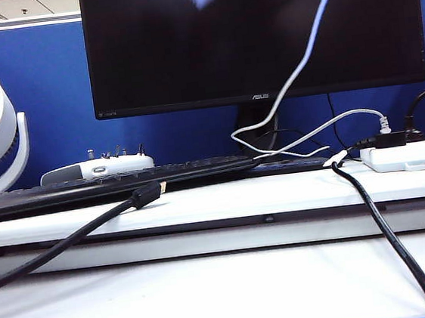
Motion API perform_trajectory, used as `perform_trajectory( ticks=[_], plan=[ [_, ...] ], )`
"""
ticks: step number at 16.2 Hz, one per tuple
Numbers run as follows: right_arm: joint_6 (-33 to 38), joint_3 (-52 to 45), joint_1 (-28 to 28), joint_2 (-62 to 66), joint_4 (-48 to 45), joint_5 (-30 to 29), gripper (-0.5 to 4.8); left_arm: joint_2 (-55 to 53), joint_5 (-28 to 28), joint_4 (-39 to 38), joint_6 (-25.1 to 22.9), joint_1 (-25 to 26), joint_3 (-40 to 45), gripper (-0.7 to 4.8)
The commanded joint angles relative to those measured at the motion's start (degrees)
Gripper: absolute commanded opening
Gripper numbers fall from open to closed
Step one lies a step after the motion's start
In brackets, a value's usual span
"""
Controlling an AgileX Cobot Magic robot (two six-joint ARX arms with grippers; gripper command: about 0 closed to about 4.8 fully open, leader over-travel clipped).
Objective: Pick up the Type-C charging cable and the charging base, insert one end of the Type-C charger into the corresponding slot on the base, and finally place the plugged-in charger back on the table.
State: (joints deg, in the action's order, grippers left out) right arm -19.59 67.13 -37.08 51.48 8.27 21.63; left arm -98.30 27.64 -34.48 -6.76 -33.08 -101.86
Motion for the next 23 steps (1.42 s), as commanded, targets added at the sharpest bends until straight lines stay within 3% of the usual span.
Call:
perform_trajectory(
  ticks=[1,4,8,9,11,13,15,23],
  plan=[
    [0.35,0.28,-0.17,-0.55,-1.20,-0.37,0.00,-6.23,0.39,-8.37,4.79,0.04,-0.13,0.79],
    [0.33,0.28,-0.15,-1.16,-1.22,-0.79,0.00,-12.39,0.42,-9.66,14.67,0.04,-0.13,0.79],
    [0.33,0.28,-0.15,-1.60,-1.27,-0.81,0.00,-16.28,-11.89,-9.40,20.33,-1.14,-0.13,0.75],
    [0.31,0.28,-0.13,-1.60,-1.27,-0.81,0.00,-16.28,-12.46,-9.38,20.22,-1.29,-0.13,0.84],
    [0.31,0.28,-0.13,-1.60,-1.27,-0.83,0.00,-16.28,-12.39,-9.55,18.32,-1.38,-0.13,1.56],
    [0.31,0.28,-0.13,-1.60,-1.27,-0.81,0.00,-16.28,-12.37,-9.70,16.79,-1.42,-0.13,1.57],
    [0.31,0.28,-0.13,-1.60,-1.27,-0.81,0.00,-16.28,-12.39,-10.32,15.32,-1.42,-0.13,2.46],
    [0.31,0.28,-0.13,-1.62,-1.25,-0.81,0.00,-16.33,-15.23,-11.82,12.90,-1.73,-0.11,2.42]
  ],
)
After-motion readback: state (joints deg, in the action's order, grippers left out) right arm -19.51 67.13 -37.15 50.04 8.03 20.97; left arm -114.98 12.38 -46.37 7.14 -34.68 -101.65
